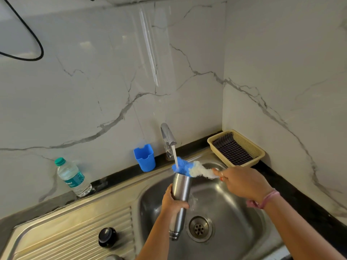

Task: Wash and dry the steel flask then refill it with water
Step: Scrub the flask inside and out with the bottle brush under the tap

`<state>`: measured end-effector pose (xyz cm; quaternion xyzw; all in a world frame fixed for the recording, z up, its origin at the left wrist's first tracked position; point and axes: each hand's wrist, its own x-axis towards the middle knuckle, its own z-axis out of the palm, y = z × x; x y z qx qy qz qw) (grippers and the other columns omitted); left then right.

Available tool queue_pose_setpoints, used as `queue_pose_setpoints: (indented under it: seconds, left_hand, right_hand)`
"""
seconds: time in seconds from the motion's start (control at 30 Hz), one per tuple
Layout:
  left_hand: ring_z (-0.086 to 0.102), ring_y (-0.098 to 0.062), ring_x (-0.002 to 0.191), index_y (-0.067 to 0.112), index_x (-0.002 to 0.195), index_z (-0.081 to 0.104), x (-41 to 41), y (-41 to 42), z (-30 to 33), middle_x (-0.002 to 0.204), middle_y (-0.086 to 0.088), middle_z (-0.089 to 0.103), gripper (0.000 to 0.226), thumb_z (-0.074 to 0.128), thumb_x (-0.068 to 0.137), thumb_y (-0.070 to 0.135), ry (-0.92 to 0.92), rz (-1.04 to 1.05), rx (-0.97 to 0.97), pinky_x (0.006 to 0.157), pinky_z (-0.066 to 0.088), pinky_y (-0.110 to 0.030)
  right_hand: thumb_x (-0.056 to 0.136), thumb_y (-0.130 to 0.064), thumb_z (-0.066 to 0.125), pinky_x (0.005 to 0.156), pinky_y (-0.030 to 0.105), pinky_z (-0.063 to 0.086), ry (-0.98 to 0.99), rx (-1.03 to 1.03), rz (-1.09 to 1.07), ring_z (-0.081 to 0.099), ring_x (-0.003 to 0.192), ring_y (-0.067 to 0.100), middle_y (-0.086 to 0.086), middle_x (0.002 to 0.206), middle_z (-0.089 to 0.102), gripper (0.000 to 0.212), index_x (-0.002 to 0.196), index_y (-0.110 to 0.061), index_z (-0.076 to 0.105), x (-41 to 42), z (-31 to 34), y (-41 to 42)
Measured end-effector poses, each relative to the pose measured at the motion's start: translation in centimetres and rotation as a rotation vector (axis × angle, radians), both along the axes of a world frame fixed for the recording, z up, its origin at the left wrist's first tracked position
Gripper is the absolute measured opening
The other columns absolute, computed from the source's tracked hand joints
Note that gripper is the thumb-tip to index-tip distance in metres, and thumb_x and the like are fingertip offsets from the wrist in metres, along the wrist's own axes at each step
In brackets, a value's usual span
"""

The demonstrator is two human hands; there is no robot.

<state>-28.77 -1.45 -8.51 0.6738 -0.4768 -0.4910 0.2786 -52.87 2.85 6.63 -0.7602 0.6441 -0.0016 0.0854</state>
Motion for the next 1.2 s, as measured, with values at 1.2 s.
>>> queue_pose_setpoints:
  seconds: [1.2]
  left_hand:
    - [0.054, -0.023, 0.112, 0.028, 0.145, 0.036, 0.3, -2.1, -0.5, 0.120, 0.000, 0.055, 0.108, 0.086, 0.053, 0.000, 0.089, 0.051, -0.005, 0.100, 0.050, -0.045]
  right_hand:
    - [0.103, -0.031, 0.037, 0.049, 0.016, 0.033, -0.209, 0.112, -0.050, 0.042, 0.051, 0.004, -0.009, 0.062, 0.051, 0.039, 0.139, -0.044, 0.044, -1.0, -1.2, -1.8]
